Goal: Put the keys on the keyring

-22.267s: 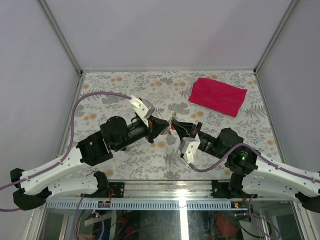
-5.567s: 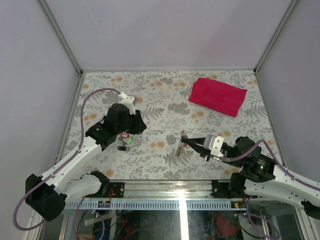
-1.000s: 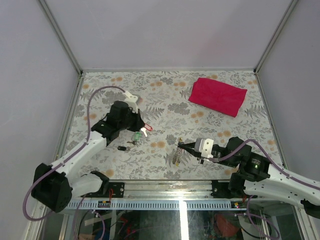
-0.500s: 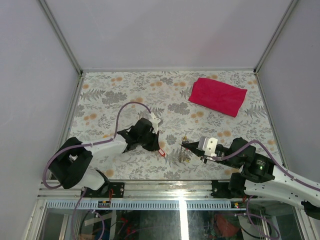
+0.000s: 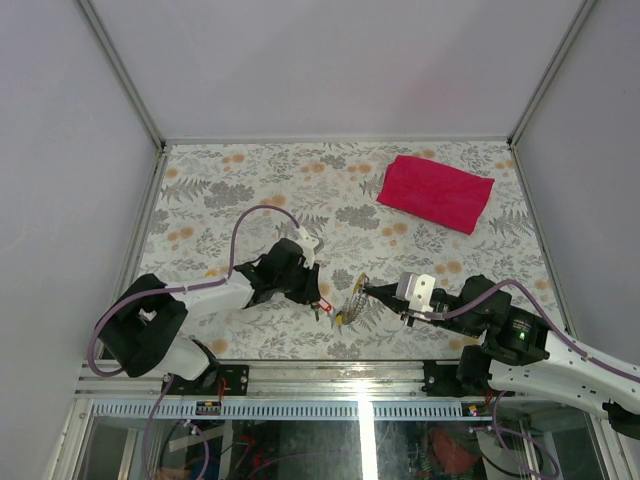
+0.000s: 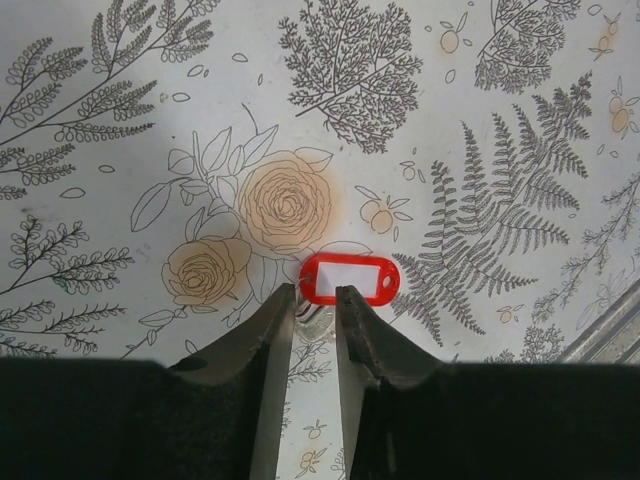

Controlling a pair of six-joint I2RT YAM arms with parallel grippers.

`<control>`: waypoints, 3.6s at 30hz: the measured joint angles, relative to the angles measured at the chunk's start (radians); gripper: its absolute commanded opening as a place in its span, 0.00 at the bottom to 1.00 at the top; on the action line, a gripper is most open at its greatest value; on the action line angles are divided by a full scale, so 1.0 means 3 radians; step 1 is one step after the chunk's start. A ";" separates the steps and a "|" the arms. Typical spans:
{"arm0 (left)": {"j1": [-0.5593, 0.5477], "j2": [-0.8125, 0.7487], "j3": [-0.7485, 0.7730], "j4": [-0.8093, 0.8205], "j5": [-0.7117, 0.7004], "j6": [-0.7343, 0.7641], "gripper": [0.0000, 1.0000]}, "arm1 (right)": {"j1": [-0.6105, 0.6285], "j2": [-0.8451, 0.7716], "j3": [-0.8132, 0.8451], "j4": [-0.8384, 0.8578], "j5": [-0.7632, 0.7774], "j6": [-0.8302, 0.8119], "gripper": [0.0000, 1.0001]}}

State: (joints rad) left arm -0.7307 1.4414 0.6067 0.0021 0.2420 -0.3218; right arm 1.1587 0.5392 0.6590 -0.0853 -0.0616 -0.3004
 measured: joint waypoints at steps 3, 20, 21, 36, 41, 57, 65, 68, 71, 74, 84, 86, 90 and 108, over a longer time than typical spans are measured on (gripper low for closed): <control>0.0000 -0.0010 -0.0028 0.0000 -0.0038 0.0000 0.28 | 0.0000 0.0000 0.0000 0.0000 0.0000 0.0008 0.00; 0.0000 -0.0048 -0.0127 0.0019 -0.0160 -0.0075 0.30 | 0.0000 0.0000 0.0000 0.0000 0.0000 0.0042 0.00; 0.0000 -0.0047 -0.0146 0.0020 -0.0163 -0.0088 0.30 | 0.0000 0.0000 0.0000 0.0000 0.0000 0.0043 0.00; 0.0000 0.0042 -0.0154 0.0203 -0.0149 -0.0182 0.23 | 0.0000 0.0000 0.0000 -0.0001 0.0000 0.0043 0.00; 0.0000 0.0062 -0.0153 0.0216 -0.0146 -0.0193 0.13 | 0.0000 -0.0001 0.0000 -0.0001 0.0000 0.0045 0.00; 0.0000 -0.0184 -0.0050 -0.0064 -0.0148 -0.0126 0.00 | 0.0000 0.0001 0.0000 -0.0001 -0.0003 0.0043 0.00; 0.0000 -0.0655 0.0134 -0.0239 -0.0052 0.0036 0.00 | 0.0000 -0.0006 0.0000 0.0000 0.0000 0.0038 0.00; 0.0000 -0.0896 0.0202 -0.0322 -0.0031 0.0134 0.00 | 0.0000 -0.0013 0.0000 0.0001 -0.0001 0.0029 0.00; 0.0000 -0.1005 0.0364 -0.0535 -0.0075 0.0253 0.00 | 0.0000 -0.0013 0.0000 0.0001 0.0000 0.0027 0.00; 0.0000 -0.0982 0.0501 -0.0704 -0.0150 0.0342 0.00 | 0.0000 -0.0011 0.0000 0.0001 -0.0001 0.0028 0.00; -0.0010 -0.0394 0.0411 -0.0804 0.0150 0.0278 0.00 | 0.0000 0.0043 0.0000 0.0001 -0.0003 0.0055 0.00; -0.0013 -0.0258 0.0387 -0.0790 0.0198 0.0248 0.00 | 0.0000 0.0043 0.0000 0.0000 -0.0004 0.0061 0.00; -0.0028 -0.0057 0.0369 -0.0763 0.0187 0.0206 0.00 | 0.0000 0.0042 0.0000 0.0000 -0.0004 0.0069 0.00; -0.0029 0.0058 0.0127 -0.0278 0.0031 0.0031 0.16 | 0.0000 0.0041 0.0000 -0.0001 -0.0004 0.0084 0.00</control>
State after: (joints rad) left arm -0.7395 1.4590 0.6449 -0.0814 0.2512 -0.3126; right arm 1.1587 0.5514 0.6590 -0.0856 -0.0628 -0.2752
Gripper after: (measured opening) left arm 0.135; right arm 0.010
